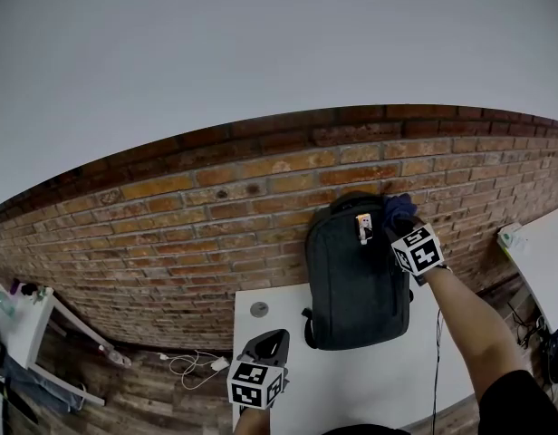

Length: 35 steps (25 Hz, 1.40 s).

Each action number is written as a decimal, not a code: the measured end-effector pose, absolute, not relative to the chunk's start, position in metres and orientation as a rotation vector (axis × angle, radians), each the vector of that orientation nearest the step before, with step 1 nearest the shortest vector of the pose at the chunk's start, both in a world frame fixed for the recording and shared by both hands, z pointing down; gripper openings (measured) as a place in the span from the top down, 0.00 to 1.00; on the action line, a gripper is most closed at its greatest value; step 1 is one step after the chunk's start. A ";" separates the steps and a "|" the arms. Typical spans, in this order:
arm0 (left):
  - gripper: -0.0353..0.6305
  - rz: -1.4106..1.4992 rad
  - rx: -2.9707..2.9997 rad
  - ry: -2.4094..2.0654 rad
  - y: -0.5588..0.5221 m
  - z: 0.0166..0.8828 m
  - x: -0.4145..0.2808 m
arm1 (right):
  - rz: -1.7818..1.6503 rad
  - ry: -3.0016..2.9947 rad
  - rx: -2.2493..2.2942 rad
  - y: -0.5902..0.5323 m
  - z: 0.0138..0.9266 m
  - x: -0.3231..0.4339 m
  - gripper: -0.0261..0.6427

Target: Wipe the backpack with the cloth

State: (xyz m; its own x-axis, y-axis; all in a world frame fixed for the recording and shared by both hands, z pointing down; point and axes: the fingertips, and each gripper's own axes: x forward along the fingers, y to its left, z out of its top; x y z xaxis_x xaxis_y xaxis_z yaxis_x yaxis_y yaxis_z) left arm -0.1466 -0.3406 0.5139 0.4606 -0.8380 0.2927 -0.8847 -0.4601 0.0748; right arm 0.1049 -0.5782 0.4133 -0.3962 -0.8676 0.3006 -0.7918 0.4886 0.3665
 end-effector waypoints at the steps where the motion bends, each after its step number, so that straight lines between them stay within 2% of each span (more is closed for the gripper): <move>1: 0.97 0.318 2.495 -1.494 -0.341 0.513 -0.146 | -0.245 -2.279 1.365 -0.582 0.411 0.102 0.92; 13: 0.97 0.323 2.482 -1.511 -0.342 0.514 -0.152 | -0.139 -2.287 1.249 -0.572 0.467 0.087 0.92; 35: 0.97 0.337 2.532 -1.434 -0.340 0.517 -0.128 | -0.036 -2.386 1.013 -0.435 0.572 0.087 0.92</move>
State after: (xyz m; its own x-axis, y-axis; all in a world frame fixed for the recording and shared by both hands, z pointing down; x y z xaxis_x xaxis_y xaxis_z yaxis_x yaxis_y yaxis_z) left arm -0.1276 -0.3405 0.5172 0.5001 -0.8124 0.2998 -0.8609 -0.5037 0.0714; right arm 0.0872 -0.4355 0.5716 -0.5703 -0.6735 0.4702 -0.6589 0.7169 0.2278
